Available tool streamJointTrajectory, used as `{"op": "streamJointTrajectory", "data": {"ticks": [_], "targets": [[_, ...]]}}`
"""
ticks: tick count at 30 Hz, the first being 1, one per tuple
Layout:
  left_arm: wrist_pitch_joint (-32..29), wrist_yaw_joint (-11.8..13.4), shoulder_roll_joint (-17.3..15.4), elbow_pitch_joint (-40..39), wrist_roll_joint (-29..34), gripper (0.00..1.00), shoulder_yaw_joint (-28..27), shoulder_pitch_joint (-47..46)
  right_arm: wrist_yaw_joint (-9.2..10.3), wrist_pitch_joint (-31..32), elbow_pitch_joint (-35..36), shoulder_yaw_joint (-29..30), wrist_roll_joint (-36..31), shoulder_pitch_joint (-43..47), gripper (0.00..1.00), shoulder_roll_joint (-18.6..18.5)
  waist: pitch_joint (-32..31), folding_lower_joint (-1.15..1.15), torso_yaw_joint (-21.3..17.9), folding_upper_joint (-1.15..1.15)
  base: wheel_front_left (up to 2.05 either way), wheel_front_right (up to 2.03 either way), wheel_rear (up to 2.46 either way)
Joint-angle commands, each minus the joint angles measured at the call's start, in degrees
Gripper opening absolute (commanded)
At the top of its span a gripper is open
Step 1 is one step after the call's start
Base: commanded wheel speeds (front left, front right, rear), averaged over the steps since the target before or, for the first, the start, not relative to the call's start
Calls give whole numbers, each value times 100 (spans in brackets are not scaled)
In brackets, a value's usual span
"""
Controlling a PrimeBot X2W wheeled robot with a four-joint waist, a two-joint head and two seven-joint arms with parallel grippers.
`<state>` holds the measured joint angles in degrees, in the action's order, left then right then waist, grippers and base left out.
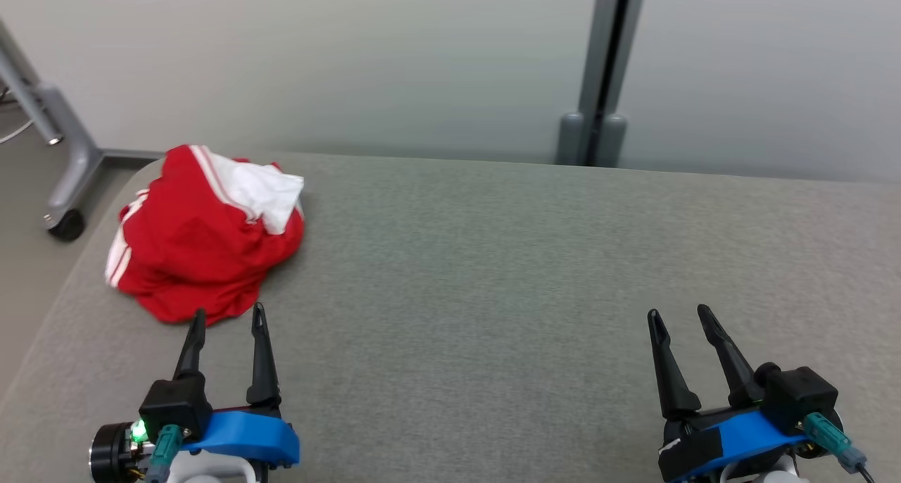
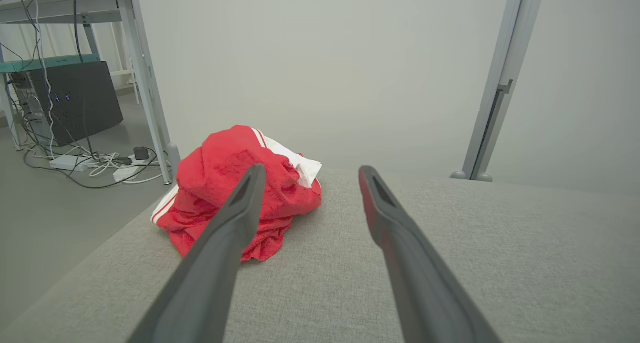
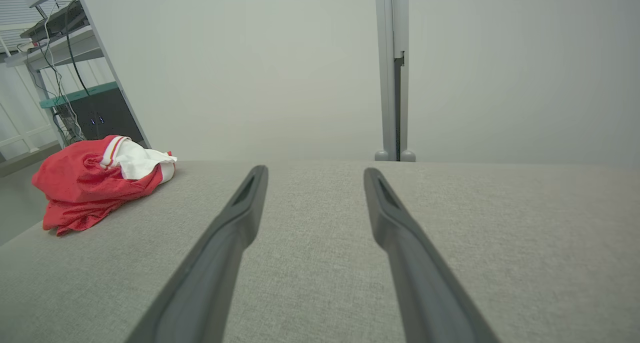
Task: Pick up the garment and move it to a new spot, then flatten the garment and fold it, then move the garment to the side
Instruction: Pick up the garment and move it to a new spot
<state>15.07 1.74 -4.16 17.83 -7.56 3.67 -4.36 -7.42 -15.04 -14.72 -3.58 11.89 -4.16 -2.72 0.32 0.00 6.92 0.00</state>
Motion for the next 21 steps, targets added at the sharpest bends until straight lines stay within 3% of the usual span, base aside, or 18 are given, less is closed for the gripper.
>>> {"op": "streamJointTrajectory", "data": {"ticks": [1, 13, 21], "targets": [[17, 32, -45, -25, -36, 100, -48, -87, -13, -22, -23, -1, -47, -78, 100, -29, 123, 0, 251, 0, 0, 0, 0], [16, 107, -62, -61, -127, 100, -148, -166, -8, -22, -110, 84, -245, -168, 100, -29, 295, 0, 1388, 0, 0, 0, 0], [16, 133, -124, -103, -180, 100, -255, -89, -8, -22, -167, 104, -296, -242, 100, -30, 358, 0, 1900, 0, 0, 0, 0]]}}
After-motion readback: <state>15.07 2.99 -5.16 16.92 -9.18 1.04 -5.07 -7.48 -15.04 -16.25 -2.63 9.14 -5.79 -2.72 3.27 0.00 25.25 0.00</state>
